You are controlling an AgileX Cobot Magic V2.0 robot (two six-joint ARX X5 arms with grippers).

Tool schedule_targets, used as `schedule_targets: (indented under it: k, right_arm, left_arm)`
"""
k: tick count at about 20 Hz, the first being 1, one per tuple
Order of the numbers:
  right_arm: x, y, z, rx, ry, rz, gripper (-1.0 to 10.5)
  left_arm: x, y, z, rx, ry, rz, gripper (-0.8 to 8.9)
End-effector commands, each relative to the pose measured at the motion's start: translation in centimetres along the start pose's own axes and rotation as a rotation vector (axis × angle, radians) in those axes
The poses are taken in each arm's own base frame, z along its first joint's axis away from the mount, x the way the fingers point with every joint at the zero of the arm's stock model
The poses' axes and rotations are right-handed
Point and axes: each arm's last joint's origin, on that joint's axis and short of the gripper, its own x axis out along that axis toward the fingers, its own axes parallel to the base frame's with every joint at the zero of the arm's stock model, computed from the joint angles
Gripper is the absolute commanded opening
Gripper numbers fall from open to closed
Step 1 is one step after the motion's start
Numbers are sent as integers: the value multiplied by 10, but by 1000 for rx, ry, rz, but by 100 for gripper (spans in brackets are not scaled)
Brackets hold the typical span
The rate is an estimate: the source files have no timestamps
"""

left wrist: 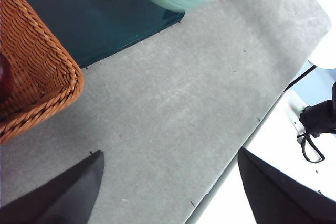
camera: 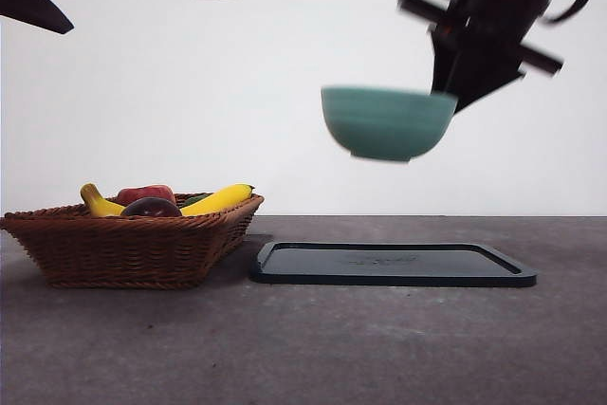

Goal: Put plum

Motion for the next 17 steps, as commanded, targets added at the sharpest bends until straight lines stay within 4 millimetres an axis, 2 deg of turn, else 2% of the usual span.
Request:
schedule_targets:
  k: [1,4,7,13,17]
  right_arm:
    - [-22,14,-4,-61,-12,19,8]
    - [-42,27,-22,-98,-29,45,8]
    - [-44,33,-45,-128,-10,36,8]
    - [-9,41,-82,-146,47,61,8]
    - [12,38,-105,-134,81,50,8]
  left_arm:
    - [-2,-2,6,39,-20,-6,405]
    - [-2,-2,6,38,-20,-6,405]
    - [-2,-2,6,39,-20,-6,405]
    - [-2,-2,6,39,-20,-6,404]
    - [-2,-2,6,39,-20,-6,405]
